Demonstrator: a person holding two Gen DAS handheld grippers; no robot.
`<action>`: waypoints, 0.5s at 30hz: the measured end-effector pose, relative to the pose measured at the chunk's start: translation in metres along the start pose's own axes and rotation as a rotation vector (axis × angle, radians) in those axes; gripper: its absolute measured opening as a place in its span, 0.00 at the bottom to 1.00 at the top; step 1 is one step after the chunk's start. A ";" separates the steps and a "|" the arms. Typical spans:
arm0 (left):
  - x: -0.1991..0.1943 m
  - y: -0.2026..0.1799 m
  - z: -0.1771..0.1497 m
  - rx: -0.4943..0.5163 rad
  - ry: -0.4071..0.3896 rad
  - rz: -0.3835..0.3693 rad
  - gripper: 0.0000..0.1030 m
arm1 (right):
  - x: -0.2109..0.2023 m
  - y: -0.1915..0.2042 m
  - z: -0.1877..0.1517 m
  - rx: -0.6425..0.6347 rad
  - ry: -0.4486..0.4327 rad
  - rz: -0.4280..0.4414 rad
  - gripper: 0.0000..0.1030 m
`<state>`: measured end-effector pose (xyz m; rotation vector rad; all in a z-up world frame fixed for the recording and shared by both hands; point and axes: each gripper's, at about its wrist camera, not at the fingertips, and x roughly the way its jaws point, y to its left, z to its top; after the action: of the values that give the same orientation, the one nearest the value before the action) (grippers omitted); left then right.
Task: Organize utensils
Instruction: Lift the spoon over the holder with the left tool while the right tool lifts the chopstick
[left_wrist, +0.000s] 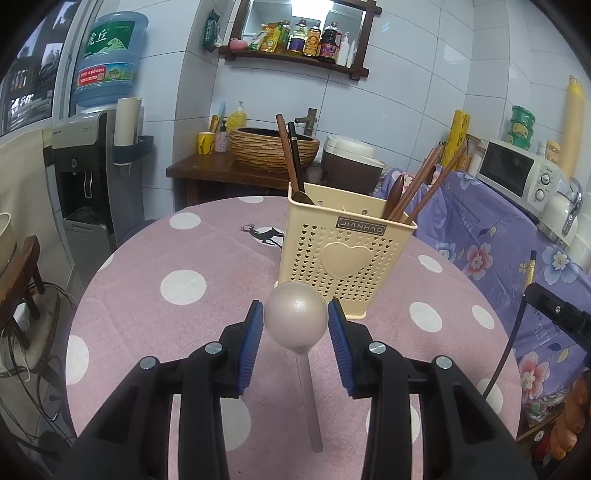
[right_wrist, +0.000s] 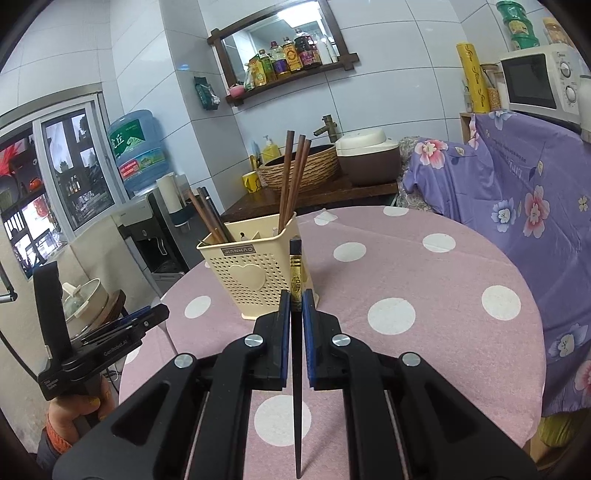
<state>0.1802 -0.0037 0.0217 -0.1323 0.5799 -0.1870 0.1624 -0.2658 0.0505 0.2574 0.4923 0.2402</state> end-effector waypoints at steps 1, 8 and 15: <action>0.001 0.000 0.001 -0.002 0.001 -0.002 0.35 | -0.001 0.001 0.001 -0.003 -0.002 0.003 0.07; -0.004 -0.002 0.025 -0.001 -0.024 -0.050 0.35 | -0.006 0.021 0.024 -0.042 -0.035 0.046 0.07; -0.027 -0.016 0.118 0.017 -0.207 -0.079 0.35 | -0.007 0.064 0.106 -0.128 -0.171 0.071 0.07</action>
<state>0.2212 -0.0049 0.1371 -0.1558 0.3669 -0.2516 0.1985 -0.2274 0.1629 0.1686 0.2974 0.3144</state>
